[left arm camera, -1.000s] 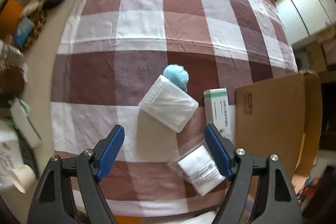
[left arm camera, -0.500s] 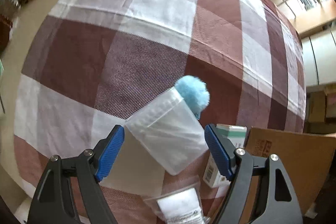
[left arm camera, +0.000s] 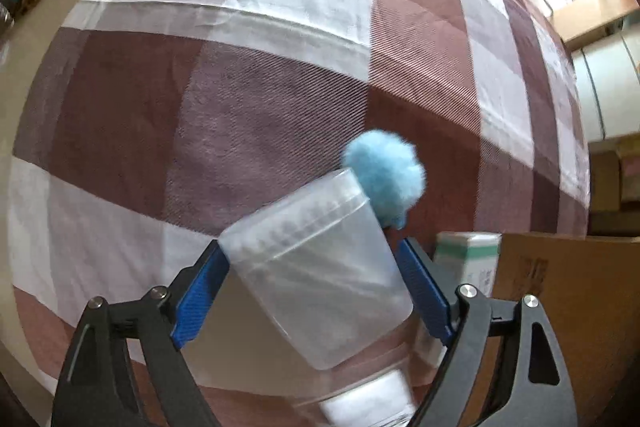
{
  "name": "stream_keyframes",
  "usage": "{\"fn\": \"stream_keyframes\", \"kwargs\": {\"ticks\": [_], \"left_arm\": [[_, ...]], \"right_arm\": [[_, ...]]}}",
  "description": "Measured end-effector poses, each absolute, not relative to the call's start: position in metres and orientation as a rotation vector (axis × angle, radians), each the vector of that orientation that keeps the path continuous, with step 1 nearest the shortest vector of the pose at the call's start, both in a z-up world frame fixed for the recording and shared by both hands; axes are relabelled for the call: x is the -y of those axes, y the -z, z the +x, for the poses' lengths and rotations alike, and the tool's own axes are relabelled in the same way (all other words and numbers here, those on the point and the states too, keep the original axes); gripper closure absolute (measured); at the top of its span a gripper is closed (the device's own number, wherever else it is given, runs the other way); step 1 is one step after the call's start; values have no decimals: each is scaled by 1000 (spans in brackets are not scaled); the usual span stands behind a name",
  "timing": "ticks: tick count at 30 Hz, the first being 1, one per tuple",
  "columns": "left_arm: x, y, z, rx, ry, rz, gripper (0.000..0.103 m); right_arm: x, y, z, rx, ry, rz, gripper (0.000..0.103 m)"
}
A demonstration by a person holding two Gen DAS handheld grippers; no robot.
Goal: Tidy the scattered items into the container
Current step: 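Grasp the clear cotton-swab box with the left tool while the right tool grasps the white zip bag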
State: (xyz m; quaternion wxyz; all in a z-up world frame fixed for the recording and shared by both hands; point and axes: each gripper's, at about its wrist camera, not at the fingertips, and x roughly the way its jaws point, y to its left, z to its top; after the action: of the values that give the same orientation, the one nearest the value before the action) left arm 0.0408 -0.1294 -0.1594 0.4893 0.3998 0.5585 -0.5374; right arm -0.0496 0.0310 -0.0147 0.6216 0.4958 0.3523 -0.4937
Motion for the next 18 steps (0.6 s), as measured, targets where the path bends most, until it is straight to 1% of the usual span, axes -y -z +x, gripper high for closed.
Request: {"fn": "stream_keyframes", "kwargs": {"ticks": [9, 12, 14, 18], "left_arm": [[128, 166, 71, -1268, 1275, 1090, 16], [129, 168, 66, -1233, 1288, 1121, 16], [128, 169, 61, -1199, 1295, 1148, 16], [125, 171, 53, -1145, 1313, 1188, 16]], "right_arm": [[-3, 80, -31, -939, 1123, 1283, 32], [3, 104, -27, -1049, 1193, 1254, 32], [5, 121, -28, -1088, 1205, 1274, 32], [5, 143, -34, -1087, 1208, 1340, 32]]}}
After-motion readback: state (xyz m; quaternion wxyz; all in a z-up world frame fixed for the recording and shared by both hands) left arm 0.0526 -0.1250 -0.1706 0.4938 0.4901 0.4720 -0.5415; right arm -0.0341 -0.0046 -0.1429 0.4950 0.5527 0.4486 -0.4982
